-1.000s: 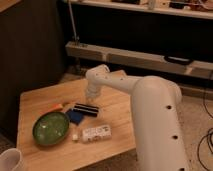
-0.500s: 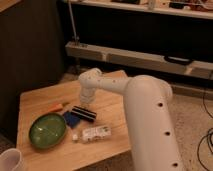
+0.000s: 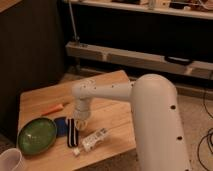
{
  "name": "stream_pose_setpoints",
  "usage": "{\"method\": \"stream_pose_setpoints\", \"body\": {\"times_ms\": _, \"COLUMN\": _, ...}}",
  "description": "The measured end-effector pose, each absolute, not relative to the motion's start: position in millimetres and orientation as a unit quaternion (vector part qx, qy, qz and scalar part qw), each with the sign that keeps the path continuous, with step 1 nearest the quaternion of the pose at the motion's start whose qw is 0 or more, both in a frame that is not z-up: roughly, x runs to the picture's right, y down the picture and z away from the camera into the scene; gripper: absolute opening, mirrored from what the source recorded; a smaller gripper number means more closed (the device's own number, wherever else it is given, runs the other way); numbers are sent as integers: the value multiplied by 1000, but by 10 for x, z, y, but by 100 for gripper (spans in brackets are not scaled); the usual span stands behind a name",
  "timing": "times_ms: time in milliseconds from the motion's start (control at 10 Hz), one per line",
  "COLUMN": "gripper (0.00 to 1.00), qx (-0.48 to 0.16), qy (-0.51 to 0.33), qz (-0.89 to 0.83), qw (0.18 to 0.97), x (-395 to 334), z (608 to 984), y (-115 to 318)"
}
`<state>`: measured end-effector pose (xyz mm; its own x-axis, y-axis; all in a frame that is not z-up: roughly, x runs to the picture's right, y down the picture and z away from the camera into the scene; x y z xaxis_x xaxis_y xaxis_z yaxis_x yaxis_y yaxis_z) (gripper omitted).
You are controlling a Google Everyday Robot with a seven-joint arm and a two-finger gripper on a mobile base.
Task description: Push the eraser across the table
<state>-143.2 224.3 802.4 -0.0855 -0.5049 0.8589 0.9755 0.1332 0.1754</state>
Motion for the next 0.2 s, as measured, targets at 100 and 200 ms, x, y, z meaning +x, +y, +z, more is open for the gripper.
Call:
{"method": "stream_pose_setpoints", "body": {"times_ms": 100, "gripper": 0, "qx": -266, "qy": -430, "qz": -594, "qw": 625, "x": -1443, "z": 7959, "y": 2241}}
{"method": "stream_pose_setpoints", "body": {"times_ms": 200, "gripper": 0, "qx": -252, "qy": -426, "qz": -591, "qw": 637, "x": -1474, "z": 7863, "y": 2182}}
